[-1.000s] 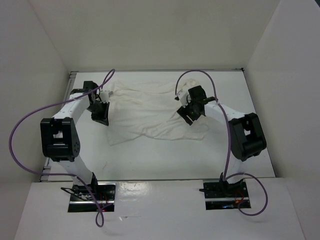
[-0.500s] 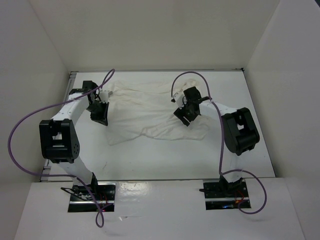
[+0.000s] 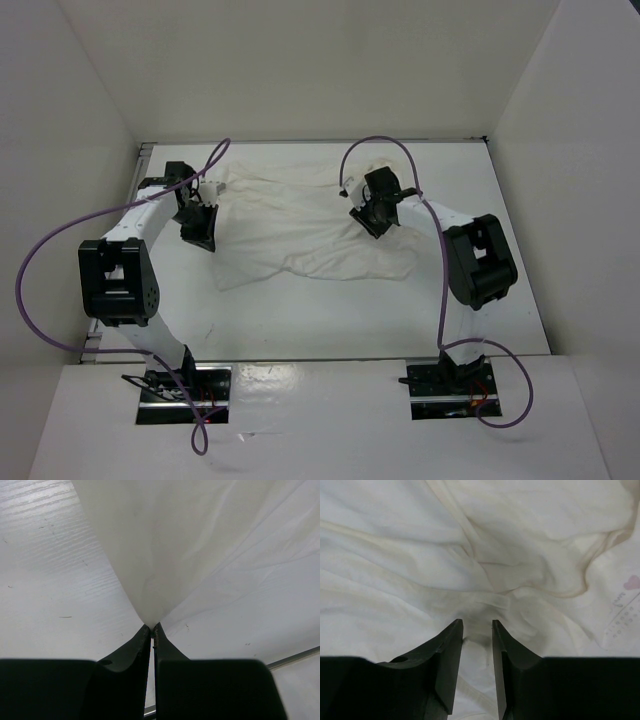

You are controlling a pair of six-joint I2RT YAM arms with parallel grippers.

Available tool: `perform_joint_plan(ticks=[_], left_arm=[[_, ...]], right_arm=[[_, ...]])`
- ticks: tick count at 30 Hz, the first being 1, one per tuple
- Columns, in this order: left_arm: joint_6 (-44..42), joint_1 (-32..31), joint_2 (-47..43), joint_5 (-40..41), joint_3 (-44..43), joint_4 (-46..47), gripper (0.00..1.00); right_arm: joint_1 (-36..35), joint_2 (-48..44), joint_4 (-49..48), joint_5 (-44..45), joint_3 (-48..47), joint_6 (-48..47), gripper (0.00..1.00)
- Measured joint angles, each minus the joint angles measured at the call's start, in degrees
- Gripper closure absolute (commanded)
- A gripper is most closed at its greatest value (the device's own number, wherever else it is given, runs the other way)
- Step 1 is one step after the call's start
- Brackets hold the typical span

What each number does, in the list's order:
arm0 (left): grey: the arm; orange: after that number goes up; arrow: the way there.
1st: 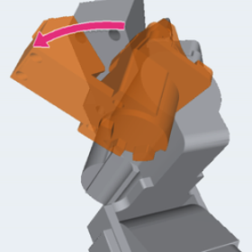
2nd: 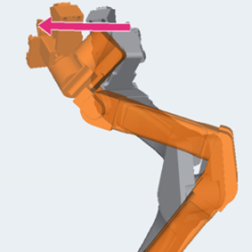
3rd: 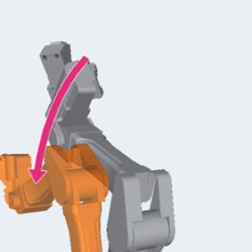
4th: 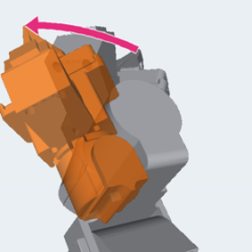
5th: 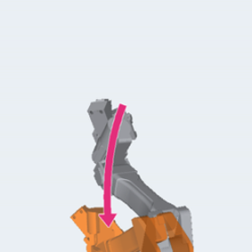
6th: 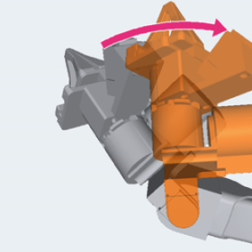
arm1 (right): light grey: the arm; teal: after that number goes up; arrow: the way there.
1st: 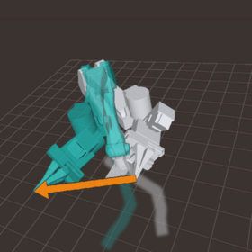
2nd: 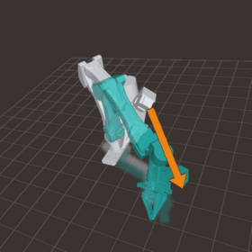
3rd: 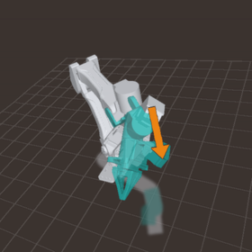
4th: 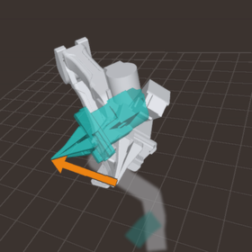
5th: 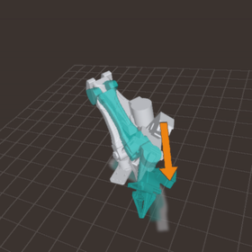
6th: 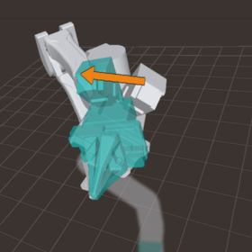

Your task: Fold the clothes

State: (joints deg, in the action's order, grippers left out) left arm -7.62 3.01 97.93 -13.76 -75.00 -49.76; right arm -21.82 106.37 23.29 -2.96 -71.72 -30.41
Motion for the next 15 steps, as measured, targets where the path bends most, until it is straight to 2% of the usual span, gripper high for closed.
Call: perform_joint_plan(ticks=[14,15], left_arm=[[-1.25,0.0,-0.46,0.0,0.02,0.0,0.89],[-1.27,0.0,-0.46,0.0,0.02,0.0,0.89]], right_arm=[[-0.07,1.16,0.31,0.61,0.0,0.07,0.63],[-0.07,1.16,0.31,0.61,0.0,0.04,0.7]])
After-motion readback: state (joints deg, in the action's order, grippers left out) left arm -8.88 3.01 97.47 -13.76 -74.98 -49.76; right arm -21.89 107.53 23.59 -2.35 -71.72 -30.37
